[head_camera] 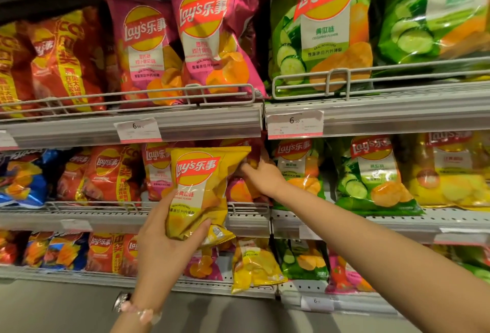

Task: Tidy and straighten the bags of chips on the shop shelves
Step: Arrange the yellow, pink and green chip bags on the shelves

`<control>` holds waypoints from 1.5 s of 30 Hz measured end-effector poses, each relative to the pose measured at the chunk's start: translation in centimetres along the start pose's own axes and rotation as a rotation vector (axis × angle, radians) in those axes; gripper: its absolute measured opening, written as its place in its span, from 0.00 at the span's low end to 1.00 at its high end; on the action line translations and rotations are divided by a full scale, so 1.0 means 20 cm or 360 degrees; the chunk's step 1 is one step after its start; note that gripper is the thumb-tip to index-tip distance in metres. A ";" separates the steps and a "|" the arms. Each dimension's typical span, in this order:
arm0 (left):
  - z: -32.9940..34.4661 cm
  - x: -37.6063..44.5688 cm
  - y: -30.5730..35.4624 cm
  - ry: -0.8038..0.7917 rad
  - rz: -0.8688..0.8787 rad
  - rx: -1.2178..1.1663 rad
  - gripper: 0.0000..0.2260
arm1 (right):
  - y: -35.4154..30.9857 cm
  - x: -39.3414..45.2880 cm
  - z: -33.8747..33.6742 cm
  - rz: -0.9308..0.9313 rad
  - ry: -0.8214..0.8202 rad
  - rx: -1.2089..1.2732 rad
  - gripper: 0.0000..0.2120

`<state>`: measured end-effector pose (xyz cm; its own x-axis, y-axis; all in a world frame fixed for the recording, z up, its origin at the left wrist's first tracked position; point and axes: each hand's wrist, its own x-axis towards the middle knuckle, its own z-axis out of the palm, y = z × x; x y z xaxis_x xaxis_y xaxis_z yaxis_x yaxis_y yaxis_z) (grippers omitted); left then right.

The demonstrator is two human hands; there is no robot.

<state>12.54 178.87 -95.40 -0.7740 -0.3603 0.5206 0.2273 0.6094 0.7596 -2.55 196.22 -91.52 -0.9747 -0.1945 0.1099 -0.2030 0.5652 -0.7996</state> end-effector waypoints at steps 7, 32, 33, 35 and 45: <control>0.17 -0.04 0.17 -0.0038 0.0147 0.0046 0.34 | 0.02 -0.39 -0.14 -0.0036 -0.0007 0.0824 0.27; 1.17 -0.48 0.84 -0.0515 0.0974 0.0447 0.39 | 0.79 -0.76 -0.96 0.0159 0.0919 0.0806 0.35; 1.19 -0.46 0.84 -0.0551 0.0969 0.0366 0.39 | 0.83 -0.76 -1.01 0.0186 0.0929 0.0784 0.37; 1.22 -0.42 0.82 -0.0545 0.0991 0.0265 0.38 | 0.89 -0.78 -1.12 0.0242 0.0938 0.0746 0.42; 1.52 -0.24 0.77 -0.0905 0.1084 0.0999 0.59 | 1.19 -0.79 -1.66 -0.0011 0.1218 0.0332 0.36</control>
<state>1.79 211.55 -98.07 -0.7970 0.4711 0.3780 0.4947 0.8682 -0.0391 5.01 239.39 -92.69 -0.7823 0.4507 0.4301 -0.2614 0.3892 -0.8833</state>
